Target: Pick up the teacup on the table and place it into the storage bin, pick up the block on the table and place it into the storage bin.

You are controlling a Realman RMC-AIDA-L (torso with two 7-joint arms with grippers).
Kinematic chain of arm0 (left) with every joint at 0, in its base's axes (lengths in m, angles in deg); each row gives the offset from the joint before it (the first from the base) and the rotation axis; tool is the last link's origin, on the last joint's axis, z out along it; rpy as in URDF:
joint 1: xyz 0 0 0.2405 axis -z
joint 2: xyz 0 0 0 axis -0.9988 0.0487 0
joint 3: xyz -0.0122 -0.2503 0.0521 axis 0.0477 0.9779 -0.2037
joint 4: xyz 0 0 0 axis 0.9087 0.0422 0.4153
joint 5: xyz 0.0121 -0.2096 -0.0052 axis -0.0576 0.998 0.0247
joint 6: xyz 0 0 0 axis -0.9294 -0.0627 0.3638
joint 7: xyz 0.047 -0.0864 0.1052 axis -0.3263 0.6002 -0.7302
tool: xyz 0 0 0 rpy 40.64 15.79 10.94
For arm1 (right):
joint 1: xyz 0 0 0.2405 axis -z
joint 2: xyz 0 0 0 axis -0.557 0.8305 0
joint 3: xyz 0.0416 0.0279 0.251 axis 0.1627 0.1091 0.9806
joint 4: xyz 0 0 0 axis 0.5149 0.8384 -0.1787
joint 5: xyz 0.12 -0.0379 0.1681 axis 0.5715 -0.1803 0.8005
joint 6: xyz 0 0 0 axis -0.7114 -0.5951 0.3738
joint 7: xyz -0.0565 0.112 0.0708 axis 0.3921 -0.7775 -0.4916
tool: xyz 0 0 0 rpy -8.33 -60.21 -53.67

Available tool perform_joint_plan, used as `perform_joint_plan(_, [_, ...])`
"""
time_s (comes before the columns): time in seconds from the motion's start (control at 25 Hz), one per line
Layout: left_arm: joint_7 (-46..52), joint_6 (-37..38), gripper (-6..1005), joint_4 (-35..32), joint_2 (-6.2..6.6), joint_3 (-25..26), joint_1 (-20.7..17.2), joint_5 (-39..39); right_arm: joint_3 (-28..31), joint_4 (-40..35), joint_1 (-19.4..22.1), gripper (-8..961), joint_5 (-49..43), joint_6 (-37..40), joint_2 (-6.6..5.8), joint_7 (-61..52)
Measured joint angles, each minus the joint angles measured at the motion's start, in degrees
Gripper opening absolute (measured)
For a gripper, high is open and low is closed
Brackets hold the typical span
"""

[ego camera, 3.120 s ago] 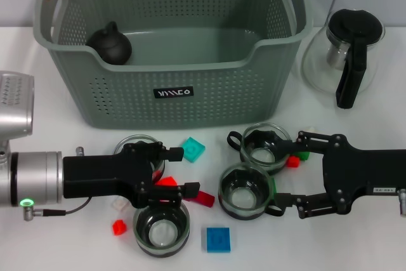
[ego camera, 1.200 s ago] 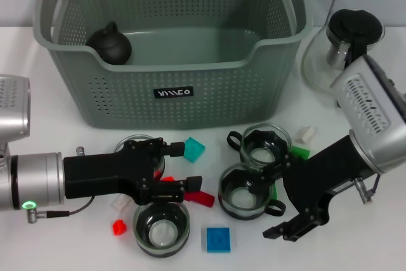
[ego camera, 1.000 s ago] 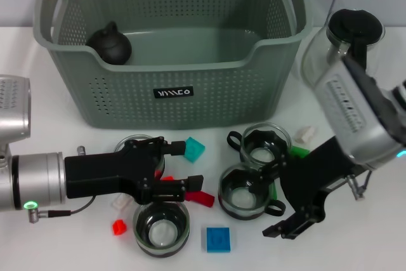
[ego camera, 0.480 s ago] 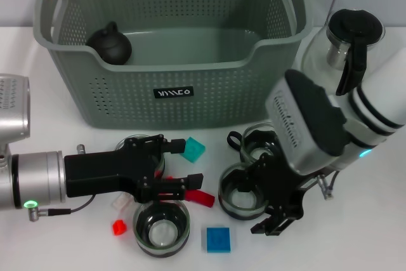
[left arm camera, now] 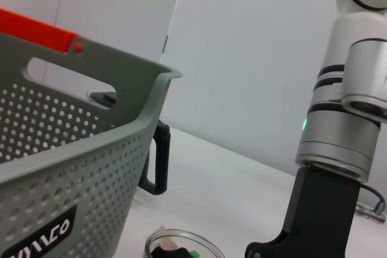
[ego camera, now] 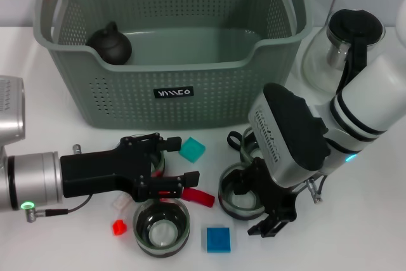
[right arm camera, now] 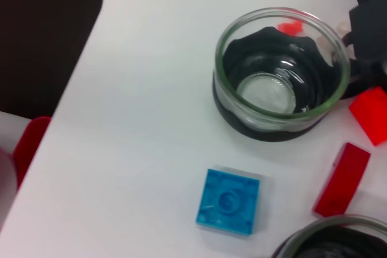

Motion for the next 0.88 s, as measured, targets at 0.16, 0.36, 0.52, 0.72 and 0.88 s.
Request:
perform_joint_plan(0.16, [-0.25,0.0,859,0.15,0.0,0.51,-0.19,-0.01,-1.19,0.0,-0.08,790,0.0,-1.19,0.01,-0.84])
perform_joint_plan(0.36, [-1.0,0.0,859,0.29,0.03,1.17,-0.55,-0.01,-2.87,0.0,-0.18,716,0.0,-1.76,0.01,-1.53])
perform_joint_plan(0.52, [-1.21,0.01,859,0.31,-0.01,1.47,-0.76,-0.01,-3.31,-0.09,-0.18,534,0.61,-1.83,0.01,-2.35])
perform_joint_plan(0.72, [-1.32,0.17,859,0.31,-0.04,1.52,-0.86,-0.01,-3.48,-0.17,-0.7,351,0.91,-1.26,-0.17,-5.53])
perform_joint_plan(0.88, [-1.56,0.24,859,0.31,-0.05,1.53,-0.86,-0.01,-3.85,-0.24,-0.85,83,0.79,-0.81,-0.22,-6.09])
